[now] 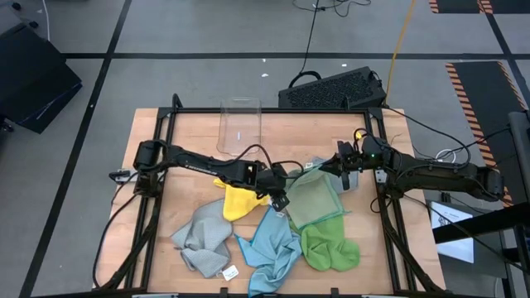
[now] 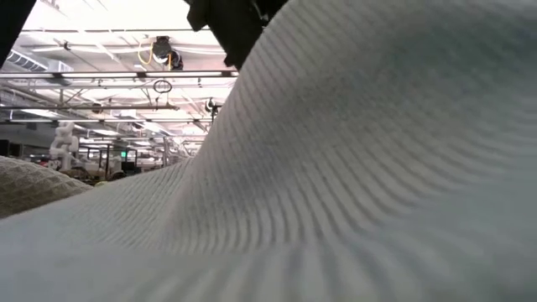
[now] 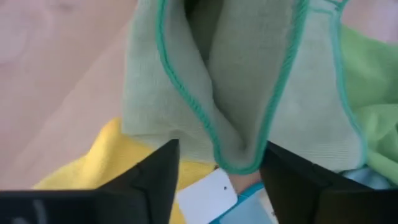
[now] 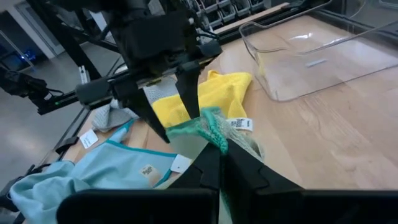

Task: Fold microfiber towels
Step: Fold the light green microfiber cloth

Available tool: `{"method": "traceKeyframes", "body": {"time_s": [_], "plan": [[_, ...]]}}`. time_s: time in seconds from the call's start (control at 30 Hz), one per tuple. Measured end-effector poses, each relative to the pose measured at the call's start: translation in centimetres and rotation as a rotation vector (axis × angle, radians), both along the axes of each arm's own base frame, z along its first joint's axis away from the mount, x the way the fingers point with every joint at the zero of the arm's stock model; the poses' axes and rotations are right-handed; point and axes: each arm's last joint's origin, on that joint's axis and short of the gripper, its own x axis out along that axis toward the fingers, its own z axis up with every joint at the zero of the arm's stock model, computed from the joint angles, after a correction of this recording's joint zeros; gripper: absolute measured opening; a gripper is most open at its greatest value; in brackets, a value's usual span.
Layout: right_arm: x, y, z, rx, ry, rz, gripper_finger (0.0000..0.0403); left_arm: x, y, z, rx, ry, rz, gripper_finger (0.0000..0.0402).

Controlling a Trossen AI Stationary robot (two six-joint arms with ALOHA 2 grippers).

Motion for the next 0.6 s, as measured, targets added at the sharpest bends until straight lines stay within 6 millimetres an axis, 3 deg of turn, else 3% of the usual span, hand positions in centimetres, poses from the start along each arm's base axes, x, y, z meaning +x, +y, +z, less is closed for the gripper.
{"method": "traceKeyframes", "body": {"time_s": [0.1, 0.23, 0.6], "plan": [[-0.01, 0.00, -0.04, -0.007, 0.003, 0.002, 0.0002, 0.08, -0.07, -0.27, -0.008, -0.026, -0.020, 0.0235], [-0.01, 0.00, -0.04, -0.009, 0.004, 0.003, 0.0002, 0.50, -0.22, -0.10, -0.010, -0.103, -0.041, 0.0218], [-0.02, 0.01, -0.08, -0.008, 0.008, 0.003, 0.0002, 0.34, -0.32, -0.37, -0.015, -0.089, -0.048, 0.0088]]}}
